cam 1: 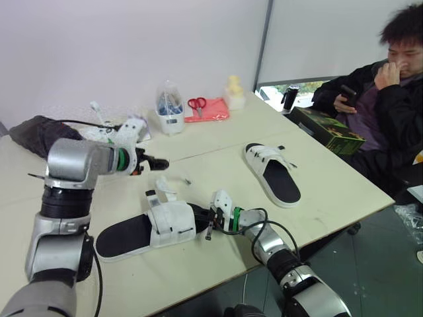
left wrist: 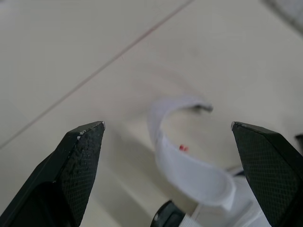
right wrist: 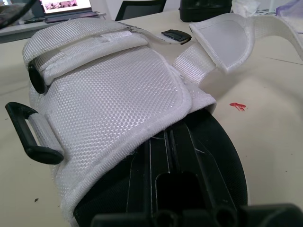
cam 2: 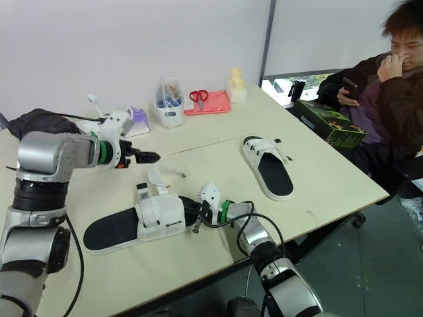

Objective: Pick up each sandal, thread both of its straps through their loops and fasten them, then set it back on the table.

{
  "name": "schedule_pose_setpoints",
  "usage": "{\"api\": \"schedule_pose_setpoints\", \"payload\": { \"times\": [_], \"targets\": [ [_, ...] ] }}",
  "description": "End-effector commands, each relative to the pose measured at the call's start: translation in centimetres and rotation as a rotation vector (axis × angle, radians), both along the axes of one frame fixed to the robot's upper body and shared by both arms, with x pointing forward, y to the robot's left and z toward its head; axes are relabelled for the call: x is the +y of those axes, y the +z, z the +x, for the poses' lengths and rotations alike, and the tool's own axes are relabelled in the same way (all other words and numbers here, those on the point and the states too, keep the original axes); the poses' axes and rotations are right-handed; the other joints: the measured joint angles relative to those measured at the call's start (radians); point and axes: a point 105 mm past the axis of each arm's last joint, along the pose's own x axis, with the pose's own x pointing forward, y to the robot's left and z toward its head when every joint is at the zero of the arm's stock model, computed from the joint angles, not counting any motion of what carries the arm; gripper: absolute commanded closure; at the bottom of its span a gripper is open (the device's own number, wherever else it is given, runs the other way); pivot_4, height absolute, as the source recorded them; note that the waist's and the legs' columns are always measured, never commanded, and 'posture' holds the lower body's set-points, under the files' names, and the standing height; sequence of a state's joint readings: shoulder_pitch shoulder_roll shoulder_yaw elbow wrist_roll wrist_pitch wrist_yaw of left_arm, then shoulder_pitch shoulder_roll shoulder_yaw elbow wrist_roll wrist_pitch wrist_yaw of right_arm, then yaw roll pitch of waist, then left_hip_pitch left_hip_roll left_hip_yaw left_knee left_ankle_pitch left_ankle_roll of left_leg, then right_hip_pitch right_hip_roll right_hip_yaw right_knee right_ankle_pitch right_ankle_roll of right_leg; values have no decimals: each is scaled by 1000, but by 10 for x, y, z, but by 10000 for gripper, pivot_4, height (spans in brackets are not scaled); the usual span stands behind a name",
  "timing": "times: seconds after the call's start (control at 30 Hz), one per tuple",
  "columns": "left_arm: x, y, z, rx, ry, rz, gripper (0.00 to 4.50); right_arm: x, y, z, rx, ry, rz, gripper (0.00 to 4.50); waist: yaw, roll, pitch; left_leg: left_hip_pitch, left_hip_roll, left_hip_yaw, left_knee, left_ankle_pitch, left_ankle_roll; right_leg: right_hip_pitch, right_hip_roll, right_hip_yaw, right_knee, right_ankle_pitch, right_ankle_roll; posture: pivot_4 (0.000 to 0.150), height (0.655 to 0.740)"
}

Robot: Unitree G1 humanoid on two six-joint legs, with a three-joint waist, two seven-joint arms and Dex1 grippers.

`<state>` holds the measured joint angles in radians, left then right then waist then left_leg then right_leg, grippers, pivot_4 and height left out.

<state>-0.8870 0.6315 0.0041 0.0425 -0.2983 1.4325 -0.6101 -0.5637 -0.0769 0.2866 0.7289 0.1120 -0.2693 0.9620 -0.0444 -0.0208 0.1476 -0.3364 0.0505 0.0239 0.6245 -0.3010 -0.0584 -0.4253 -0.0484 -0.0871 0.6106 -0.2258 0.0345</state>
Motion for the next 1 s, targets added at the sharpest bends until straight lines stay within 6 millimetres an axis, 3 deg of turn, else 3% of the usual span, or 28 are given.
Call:
{"api": "schedule_pose_setpoints", "payload": {
  "times": [0.03, 0.2, 0.37, 0.47, 0.7, 0.97, 1.0],
  "targets": [
    [-2, 5, 3, -35, -25, 15, 580, -26, -89, -30, 288, -52, -232, 45000, 0, 0, 0, 0, 0, 0, 0, 0, 0, 0, 0, 0, 0, 0, 0, 1500, 7400],
    [-6, -19, 13, 2, -51, 69, 580, -26, -90, -30, 290, -55, -231, 45000, 0, 0, 0, 0, 0, 1, 0, 0, 0, 0, 0, 0, 0, 0, 0, 1500, 7400],
    [-11, -50, 38, 12, -49, 158, 580, -24, -89, -30, 287, -61, -228, 45000, 0, -1, -1, 0, 0, 1, 1, 0, 0, 0, 0, 0, 0, 0, 0, 1500, 7400],
    [-17, -53, 49, -17, -66, 162, 7983, -24, -89, -30, 287, -62, -225, 45000, -1, -2, -1, -1, 0, 1, 1, 0, 0, 0, 1, 0, 1, 0, 0, 1500, 7400],
    [-26, -48, 70, -154, -95, 117, 43785, -27, -91, -32, 292, -70, -225, 45000, 0, -2, -1, -1, 0, 1, 1, 0, 0, -1, 1, 0, 1, 0, 0, 1500, 7400],
    [-52, -11, 57, -470, -379, 99, 43785, -30, -92, -33, 294, -71, -232, 45000, 1, -1, -2, -1, 1, 2, 1, 0, 0, 0, 0, 0, 2, 0, 0, 1500, 7400],
    [-60, 9, 45, -580, -454, 61, 43785, -31, -93, -33, 294, -71, -235, 45000, 1, -1, -2, -1, 1, 2, 1, 0, 0, 0, 0, 0, 2, 0, 0, 1500, 7400]
  ]
}}
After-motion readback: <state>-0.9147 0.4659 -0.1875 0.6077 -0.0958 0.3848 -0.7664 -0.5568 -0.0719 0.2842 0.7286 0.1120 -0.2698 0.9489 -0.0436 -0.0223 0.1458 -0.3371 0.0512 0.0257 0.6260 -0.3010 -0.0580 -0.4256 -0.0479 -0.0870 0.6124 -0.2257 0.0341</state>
